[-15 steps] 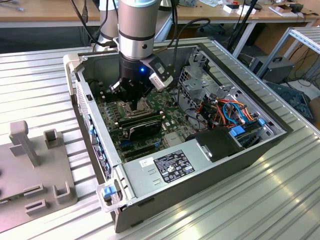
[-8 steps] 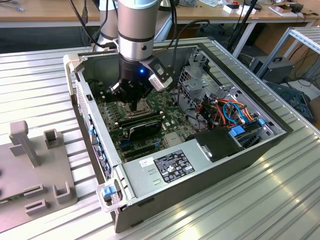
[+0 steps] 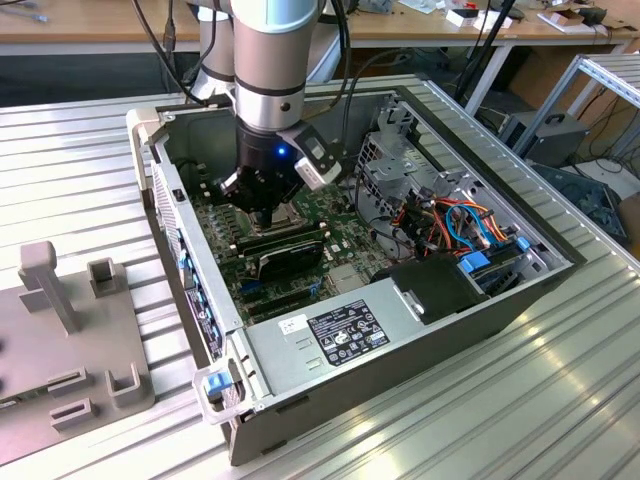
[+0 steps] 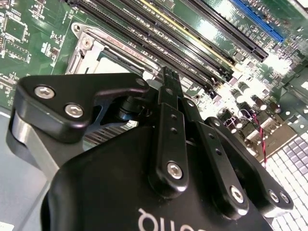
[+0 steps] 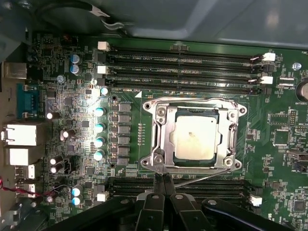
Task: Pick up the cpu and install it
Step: 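Install the second cpu locking lever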
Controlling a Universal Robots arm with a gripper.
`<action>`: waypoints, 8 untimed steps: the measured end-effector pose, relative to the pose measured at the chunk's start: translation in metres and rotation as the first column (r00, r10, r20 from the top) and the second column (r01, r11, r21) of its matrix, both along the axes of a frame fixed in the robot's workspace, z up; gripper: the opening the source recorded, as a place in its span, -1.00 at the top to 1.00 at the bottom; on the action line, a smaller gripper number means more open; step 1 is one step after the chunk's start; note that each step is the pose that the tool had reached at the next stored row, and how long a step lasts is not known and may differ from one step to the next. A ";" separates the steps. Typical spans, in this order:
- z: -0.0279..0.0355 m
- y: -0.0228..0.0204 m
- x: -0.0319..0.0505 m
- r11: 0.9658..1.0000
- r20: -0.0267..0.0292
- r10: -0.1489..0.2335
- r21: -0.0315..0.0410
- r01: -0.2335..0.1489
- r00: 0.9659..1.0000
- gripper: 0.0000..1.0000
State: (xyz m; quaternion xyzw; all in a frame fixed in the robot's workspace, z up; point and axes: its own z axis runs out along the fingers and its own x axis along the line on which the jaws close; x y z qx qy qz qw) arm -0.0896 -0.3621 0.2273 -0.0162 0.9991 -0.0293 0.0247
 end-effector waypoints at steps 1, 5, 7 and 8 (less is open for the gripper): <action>-0.0004 -0.0001 0.0000 1.000 0.000 0.000 0.000 0.000 1.000 0.79; -0.0006 0.0000 -0.0003 1.000 0.000 0.000 0.000 0.000 1.000 0.79; -0.0008 0.0000 -0.0024 1.000 0.000 0.000 0.000 0.000 1.000 0.79; -0.0009 0.0000 -0.0033 1.000 0.000 0.000 0.000 0.000 1.000 0.79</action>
